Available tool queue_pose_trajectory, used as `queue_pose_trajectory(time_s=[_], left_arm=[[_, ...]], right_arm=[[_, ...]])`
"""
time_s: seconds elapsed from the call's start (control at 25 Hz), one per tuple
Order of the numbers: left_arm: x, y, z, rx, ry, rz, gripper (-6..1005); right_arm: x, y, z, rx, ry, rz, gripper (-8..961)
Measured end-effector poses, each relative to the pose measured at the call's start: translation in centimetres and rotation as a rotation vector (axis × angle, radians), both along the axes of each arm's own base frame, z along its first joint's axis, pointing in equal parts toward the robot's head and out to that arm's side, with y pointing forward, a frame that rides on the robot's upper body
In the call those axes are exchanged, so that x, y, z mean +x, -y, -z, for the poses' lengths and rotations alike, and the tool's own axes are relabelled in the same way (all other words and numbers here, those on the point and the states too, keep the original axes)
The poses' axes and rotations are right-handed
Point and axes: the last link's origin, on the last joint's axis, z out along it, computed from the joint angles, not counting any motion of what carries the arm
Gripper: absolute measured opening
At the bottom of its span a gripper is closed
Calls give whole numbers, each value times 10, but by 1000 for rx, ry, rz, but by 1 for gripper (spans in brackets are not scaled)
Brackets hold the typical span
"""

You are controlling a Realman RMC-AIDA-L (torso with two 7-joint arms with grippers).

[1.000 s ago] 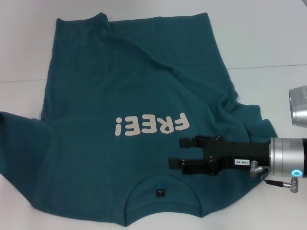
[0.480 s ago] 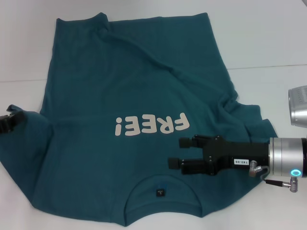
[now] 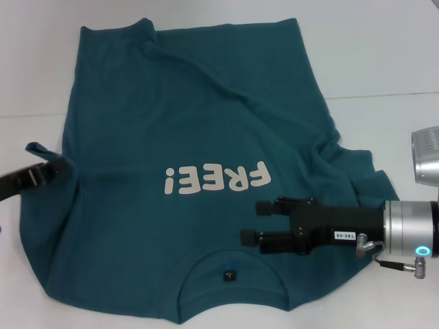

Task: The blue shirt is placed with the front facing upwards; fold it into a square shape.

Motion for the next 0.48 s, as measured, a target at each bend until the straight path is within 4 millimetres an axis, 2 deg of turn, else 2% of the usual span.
queue_pose_trajectory(time_s=[0.48], left_arm=[[15,0,23,-23,68,16,15]], right_arm=[[1,1,1,-2,3,1,917]])
